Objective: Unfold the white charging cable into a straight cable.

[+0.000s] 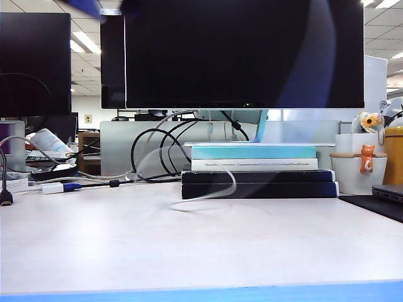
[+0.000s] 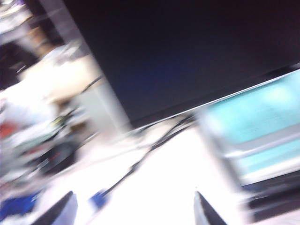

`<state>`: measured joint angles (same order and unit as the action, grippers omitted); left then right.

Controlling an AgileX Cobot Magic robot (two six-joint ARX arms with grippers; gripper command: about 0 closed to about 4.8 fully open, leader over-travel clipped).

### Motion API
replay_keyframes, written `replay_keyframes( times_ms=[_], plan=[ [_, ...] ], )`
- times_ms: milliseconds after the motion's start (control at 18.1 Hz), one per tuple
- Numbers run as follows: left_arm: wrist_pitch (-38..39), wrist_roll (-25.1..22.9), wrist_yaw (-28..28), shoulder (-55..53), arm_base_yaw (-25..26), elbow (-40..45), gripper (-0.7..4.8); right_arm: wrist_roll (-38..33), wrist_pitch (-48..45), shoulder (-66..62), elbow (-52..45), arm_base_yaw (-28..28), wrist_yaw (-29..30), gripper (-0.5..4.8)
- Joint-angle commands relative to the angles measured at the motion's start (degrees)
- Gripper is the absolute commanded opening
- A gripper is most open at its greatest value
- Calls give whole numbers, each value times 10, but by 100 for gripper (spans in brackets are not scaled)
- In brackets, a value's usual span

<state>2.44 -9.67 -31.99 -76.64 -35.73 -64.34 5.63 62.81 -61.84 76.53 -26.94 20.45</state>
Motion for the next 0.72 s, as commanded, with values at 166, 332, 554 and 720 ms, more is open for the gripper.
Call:
replay_keyframes(
  times_ms=[166, 332, 554, 720],
  plan=[
    [38, -12, 245, 14, 43, -2, 330, -12, -49, 7, 2, -1, -50, -6],
    [49, -35, 356, 13, 42, -2, 330, -11, -52, 4, -1, -1, -94, -6],
    [116, -88, 501, 13, 52, -2, 330, -9, 4, 1, -25, -1, -165, -6],
    [214, -180, 616, -18, 52, -2, 330, -18, -10, 0, -105, -1, -163, 72]
  ],
)
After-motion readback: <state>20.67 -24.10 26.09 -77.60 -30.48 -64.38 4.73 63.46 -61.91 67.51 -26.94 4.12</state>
